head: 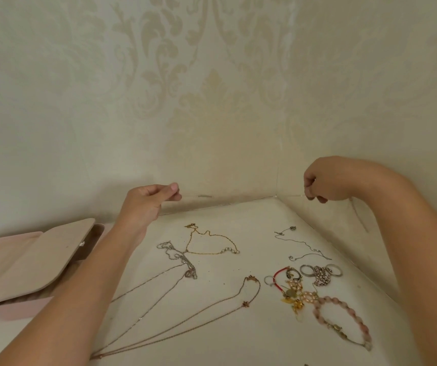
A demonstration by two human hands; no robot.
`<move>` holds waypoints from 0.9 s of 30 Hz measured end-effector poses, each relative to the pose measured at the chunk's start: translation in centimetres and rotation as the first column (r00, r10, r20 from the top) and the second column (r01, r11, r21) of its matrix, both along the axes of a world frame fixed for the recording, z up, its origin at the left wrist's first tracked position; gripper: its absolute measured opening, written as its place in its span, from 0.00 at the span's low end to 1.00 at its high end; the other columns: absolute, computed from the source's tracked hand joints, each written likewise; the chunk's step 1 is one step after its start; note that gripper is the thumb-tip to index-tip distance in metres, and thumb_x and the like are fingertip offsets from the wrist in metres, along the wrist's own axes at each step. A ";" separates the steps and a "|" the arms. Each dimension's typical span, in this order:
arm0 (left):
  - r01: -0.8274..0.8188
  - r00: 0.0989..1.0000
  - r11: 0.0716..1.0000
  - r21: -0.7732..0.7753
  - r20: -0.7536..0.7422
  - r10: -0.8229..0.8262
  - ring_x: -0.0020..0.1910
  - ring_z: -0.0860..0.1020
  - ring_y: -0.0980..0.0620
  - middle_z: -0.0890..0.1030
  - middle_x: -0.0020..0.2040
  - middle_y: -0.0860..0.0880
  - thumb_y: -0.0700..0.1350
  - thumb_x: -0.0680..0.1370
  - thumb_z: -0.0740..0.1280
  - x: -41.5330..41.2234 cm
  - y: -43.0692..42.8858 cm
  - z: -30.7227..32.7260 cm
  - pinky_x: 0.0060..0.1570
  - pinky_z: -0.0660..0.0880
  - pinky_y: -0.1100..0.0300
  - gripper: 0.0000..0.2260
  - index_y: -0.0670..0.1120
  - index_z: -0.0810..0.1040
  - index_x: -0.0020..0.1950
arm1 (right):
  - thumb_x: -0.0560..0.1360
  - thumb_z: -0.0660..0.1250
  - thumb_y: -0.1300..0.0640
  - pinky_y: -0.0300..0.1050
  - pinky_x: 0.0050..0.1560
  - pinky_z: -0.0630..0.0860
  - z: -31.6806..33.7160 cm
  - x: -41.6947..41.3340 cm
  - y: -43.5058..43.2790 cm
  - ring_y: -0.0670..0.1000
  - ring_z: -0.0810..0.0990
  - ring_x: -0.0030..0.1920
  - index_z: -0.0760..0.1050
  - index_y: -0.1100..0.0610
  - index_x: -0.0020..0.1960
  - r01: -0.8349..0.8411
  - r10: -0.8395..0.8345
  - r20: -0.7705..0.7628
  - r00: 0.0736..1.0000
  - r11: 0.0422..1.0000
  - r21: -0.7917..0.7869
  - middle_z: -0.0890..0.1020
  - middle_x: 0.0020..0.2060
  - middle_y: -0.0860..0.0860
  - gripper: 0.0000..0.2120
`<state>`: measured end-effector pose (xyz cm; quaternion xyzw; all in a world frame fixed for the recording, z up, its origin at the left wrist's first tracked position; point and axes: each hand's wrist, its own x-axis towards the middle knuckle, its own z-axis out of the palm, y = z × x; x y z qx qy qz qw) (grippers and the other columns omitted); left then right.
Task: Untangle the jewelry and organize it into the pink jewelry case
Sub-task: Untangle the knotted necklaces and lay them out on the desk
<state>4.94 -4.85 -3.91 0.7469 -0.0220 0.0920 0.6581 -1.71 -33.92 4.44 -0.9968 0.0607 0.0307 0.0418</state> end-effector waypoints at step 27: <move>-0.129 0.971 0.641 -0.756 -0.227 -0.072 0.26 0.72 0.57 0.72 0.25 0.54 0.47 0.82 0.58 2.3 5.7 0.9 0.39 0.70 0.64 0.15 0.48 0.67 0.35 | 0.80 0.60 0.61 0.36 0.33 0.63 0.4 0.2 -0.2 0.53 0.72 0.47 0.78 0.58 0.54 0.057 -0.056 0.050 0.997 0.998 -0.016 0.74 0.41 0.50 0.09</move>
